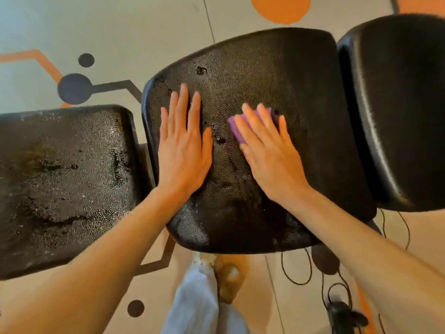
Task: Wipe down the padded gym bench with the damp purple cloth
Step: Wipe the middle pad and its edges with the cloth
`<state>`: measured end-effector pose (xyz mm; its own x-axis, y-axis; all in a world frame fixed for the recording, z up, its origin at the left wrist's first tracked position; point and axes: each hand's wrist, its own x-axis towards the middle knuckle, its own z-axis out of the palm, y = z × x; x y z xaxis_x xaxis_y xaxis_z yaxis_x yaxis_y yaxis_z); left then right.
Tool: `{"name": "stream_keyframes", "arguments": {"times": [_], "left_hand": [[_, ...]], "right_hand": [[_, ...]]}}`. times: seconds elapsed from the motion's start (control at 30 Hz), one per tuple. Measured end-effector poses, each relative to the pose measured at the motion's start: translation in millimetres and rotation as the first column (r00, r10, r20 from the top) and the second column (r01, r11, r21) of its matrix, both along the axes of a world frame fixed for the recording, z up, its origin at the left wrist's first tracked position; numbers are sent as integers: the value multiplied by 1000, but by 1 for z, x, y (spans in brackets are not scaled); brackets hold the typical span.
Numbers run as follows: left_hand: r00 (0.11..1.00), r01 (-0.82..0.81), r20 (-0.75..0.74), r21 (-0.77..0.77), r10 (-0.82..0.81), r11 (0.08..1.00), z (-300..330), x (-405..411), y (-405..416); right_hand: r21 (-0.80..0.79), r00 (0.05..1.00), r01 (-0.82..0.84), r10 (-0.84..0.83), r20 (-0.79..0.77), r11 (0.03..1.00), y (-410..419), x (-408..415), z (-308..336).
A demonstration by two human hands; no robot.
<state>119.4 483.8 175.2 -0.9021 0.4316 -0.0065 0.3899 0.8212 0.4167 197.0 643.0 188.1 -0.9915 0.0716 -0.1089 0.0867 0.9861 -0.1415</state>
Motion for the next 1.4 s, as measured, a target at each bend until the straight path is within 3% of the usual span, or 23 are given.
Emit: {"name": "stream_keyframes", "arguments": {"times": [0.1,0.3,0.37,0.5,0.7,0.9,1.07,1.13,1.27,1.4], "left_hand": [[999,18,33,2,-18,1000,3,40,-15],[997,-28,68,-42,31,999,-6,92,-32],[998,-51,44,-72,54,996,-7,94,-30],[998,-50,30,-93,53,994,-7,95,-29],[998,-49,20,-81,51,996,-7,94,-31],[998,-55,16,-79,57,995,-9,94,-30],[998,-58,12,-74,59,996,-9,94,-30],[999,-45,16,-83,47,995,-10,94,-30],[999,-45,4,-87,45,995,-11,94,-31],[999,-42,7,-77,43,996,-11,94,-31]], "right_hand": [[-58,974,216,-219,-52,975,-4,-40,1],[-40,996,58,-55,66,997,-50,124,15],[-60,998,41,-38,54,997,-40,103,7],[-28,972,231,-232,-29,973,-32,-2,1],[-30,993,100,-98,68,995,-67,142,14],[-18,979,205,-205,-14,979,-37,35,0],[-42,988,147,-145,50,988,-63,148,11],[-60,990,139,-138,33,988,-46,122,4],[-11,960,278,-278,-20,961,-24,52,2],[14,956,288,-289,49,957,-67,155,11]]}}
